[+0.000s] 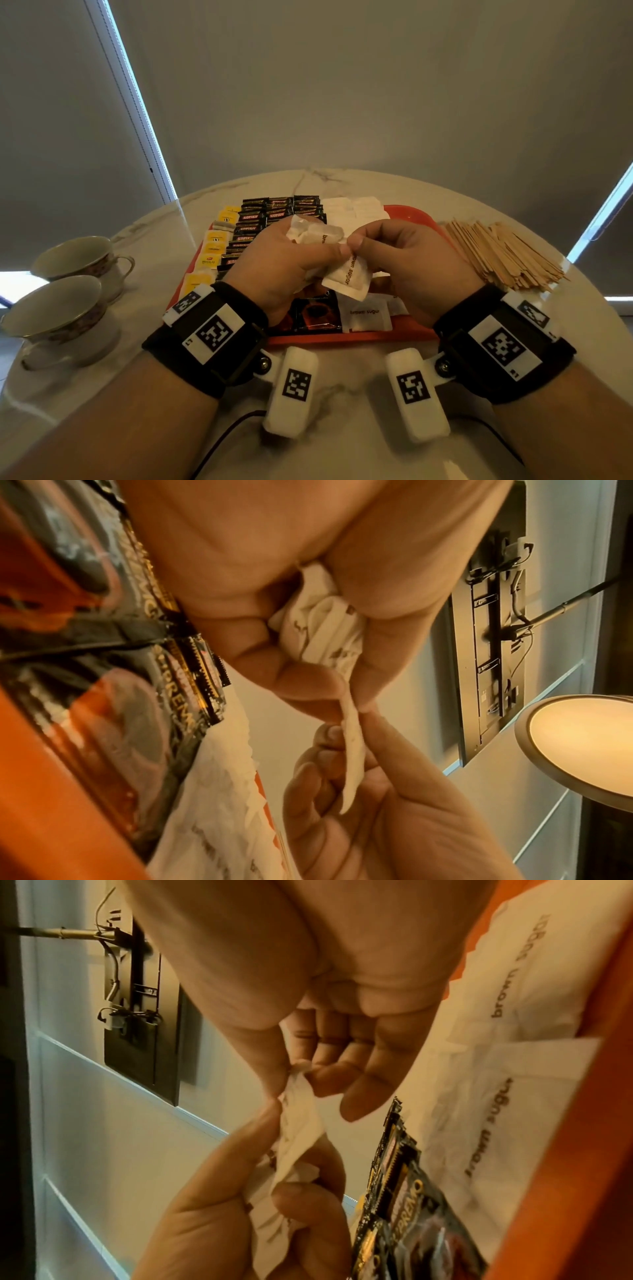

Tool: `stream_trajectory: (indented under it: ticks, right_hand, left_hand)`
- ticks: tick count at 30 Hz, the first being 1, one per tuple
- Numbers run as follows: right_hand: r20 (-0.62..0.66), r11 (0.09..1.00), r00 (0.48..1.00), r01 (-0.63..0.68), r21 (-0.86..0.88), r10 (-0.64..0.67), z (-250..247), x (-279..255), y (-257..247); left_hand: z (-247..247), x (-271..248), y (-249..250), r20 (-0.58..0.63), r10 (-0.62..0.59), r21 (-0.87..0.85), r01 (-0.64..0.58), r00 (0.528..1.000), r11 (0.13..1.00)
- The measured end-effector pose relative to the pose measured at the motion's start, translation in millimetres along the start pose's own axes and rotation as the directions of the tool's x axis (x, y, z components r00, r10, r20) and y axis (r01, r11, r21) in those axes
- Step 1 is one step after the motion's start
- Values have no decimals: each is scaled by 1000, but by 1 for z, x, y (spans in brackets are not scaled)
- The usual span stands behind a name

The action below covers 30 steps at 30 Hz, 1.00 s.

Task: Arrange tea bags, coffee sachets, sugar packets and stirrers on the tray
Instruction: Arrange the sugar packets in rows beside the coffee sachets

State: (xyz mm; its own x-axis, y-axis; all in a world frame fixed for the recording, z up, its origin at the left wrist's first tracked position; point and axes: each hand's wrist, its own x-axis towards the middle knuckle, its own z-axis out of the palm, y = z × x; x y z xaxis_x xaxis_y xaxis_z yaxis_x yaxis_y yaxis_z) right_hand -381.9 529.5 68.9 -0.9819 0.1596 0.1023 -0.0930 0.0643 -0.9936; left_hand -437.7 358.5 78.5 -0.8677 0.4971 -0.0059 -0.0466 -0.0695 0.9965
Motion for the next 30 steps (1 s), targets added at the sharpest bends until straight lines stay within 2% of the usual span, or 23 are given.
stream_trajectory:
  ticks: [4,7,13,17,22,24,26,28,30]
  right_hand:
    - [38,999,999,-34,-38,36,-3,-2,2]
    - [-40,999,999,5,-49,-7,-4,-2,3]
    - [-133,988,989,41,-146,-61,-4,2,8]
    - [-182,963,982,-2,-269,-49,-4,2,8]
    - [-21,990,999,-32,-136,29,-6,-4,3]
    - [-30,986,1000,-7,-167,2,-6,-4,3]
    - [-93,988,996,-18,-151,4,-4,-3,2]
    - [-137,996,989,-68,-61,59,-3,-4,-1]
    - [-106,993,988,-115,8,115,-3,-7,-5]
  left_hand:
    - [-4,5,-5,-64,56,-9,-57,996,998]
    - [-4,6,-6,-89,32,-48,-36,996,998]
    - [0,2,-2,-33,-50,-51,48,998,998]
    - [3,0,-1,11,-74,-24,74,997,997]
    - [2,-1,-1,-14,-49,-25,49,999,998]
    - [2,-2,-1,-16,-63,-15,62,998,998]
    - [2,-1,0,-18,-87,-20,87,996,996]
    - [4,-1,0,-28,-97,-43,96,995,994]
    - [6,-1,-1,-62,-84,-63,80,995,995]
